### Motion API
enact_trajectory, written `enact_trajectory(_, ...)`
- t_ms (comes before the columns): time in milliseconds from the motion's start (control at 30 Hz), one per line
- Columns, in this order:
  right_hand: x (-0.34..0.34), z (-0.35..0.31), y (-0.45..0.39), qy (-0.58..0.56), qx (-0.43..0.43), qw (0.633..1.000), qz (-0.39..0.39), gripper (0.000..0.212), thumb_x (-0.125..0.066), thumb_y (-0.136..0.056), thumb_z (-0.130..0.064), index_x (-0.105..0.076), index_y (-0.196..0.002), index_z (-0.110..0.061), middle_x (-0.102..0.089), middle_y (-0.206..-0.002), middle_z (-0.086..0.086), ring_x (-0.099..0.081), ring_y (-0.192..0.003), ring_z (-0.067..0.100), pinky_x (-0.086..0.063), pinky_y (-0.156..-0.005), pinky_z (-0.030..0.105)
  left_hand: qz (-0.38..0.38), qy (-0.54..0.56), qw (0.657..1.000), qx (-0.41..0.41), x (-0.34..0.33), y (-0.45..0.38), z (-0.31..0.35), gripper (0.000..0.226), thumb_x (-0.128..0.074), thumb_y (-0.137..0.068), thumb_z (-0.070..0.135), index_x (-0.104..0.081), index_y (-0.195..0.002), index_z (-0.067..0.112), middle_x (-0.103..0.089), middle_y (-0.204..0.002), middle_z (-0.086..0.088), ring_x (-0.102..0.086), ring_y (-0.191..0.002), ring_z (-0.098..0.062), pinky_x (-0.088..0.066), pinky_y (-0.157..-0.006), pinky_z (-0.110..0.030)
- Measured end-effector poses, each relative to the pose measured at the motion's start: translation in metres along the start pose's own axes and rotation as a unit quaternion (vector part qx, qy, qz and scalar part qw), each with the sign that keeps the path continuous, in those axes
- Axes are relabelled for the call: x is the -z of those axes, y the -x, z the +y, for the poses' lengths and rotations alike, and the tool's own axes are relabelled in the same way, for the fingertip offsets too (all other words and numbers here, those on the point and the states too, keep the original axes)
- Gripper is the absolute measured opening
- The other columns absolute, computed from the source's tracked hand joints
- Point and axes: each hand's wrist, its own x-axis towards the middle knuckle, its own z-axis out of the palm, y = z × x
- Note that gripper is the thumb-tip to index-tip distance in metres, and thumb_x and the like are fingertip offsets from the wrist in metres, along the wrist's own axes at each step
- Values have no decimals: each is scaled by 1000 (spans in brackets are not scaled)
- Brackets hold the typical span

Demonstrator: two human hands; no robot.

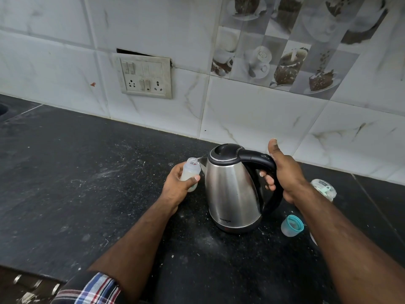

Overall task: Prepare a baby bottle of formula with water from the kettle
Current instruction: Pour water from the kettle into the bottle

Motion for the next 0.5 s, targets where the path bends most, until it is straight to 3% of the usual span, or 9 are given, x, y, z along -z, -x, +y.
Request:
enact_trajectory(333, -1, -1, 1, 1, -2, 1000, -5, 70, -40, -92, -75, -64, -76, -12, -56, -55, 8, -38, -40, 18, -32, -47, 28, -6, -7, 1000, 1, 1, -4, -4, 53, -82, -86, 11, -60, -133, 22, -72, -123, 3, -66, -117, -15, -56, -100, -39)
enact_trajectory(500, -2, -1, 2, 0, 1, 1000, -7, 73, -42, -81, -81, -65, -75, -11, -56, -55, 8, -37, -40, 19, -32, -45, 27, 0, -6, 1000, -3, 1, -5, -7, 48, -82, -85, 10, -62, -124, 29, -73, -121, 2, -67, -116, -17, -56, -97, -37)
